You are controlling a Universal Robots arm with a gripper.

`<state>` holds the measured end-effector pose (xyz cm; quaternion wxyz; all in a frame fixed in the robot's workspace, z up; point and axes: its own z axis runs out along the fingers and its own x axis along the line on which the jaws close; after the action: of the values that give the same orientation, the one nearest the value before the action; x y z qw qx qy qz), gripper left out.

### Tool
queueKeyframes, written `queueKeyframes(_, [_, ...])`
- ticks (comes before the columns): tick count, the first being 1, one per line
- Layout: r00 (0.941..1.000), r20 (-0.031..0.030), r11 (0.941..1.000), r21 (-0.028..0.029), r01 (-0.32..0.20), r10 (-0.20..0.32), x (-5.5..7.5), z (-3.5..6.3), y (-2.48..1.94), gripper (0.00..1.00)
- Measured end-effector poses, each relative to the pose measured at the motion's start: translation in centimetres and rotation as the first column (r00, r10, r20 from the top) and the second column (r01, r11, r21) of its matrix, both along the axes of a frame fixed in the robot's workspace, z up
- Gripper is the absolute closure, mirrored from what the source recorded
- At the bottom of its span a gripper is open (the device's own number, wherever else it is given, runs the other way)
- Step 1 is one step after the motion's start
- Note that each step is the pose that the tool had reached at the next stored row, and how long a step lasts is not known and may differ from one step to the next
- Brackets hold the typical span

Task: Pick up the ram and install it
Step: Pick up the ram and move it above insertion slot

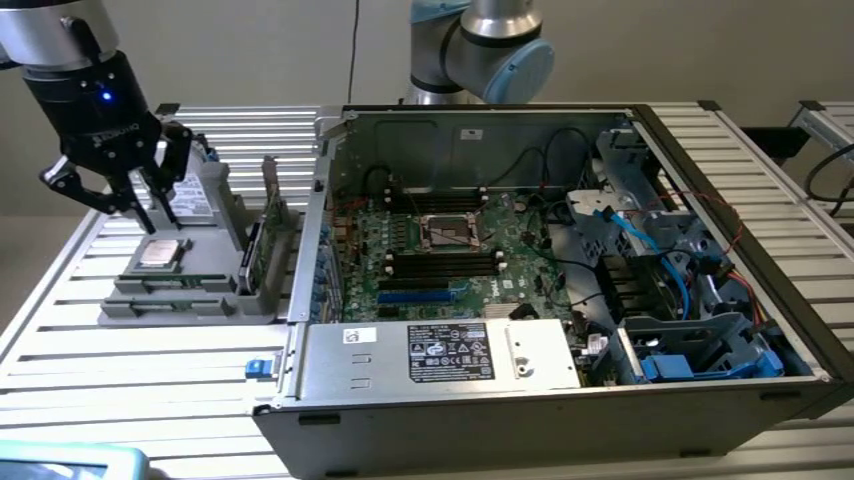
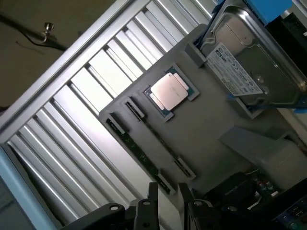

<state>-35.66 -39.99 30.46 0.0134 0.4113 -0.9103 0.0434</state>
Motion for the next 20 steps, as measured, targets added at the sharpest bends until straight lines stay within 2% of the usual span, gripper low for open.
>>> queueKeyframes(3, [0.9985, -0.0001, 0.9985, -0.0001, -0.054, 0.054, 0.0, -0.06, 0.0, 0.69])
queueKeyframes(6, [0.994, -0.0002, 0.994, -0.0001, -0.109, 0.109, 0.0, -0.07, 0.0, 0.69])
queueKeyframes(10, [0.9835, -0.0001, 0.9835, -0.0006, -0.181, 0.181, -0.01, -0.07, 0.0, 0.69])
queueKeyframes(11, [0.9801, -0.0004, 0.9801, -0.0029, -0.198, 0.198, -0.03, -0.06, 0.02, 0.69])
queueKeyframes(15, [0.9669, -0.0074, 0.9661, -0.04, -0.255, 0.255, -0.23, 0.27, 0.2, 0.69])
queueKeyframes(18, [0.9543, -0.0125, 0.952, -0.0678, -0.299, 0.298, -0.38, 0.46, 0.33, 0.69])
queueKeyframes(19, [0.949, -0.0136, 0.9464, -0.0715, -0.315, 0.315, -0.39, 0.5, 0.34, 0.69])
queueKeyframes(20, [0.9432, -0.0136, 0.9405, -0.0724, -0.332, 0.332, -0.38, 0.52, 0.34, 0.69])
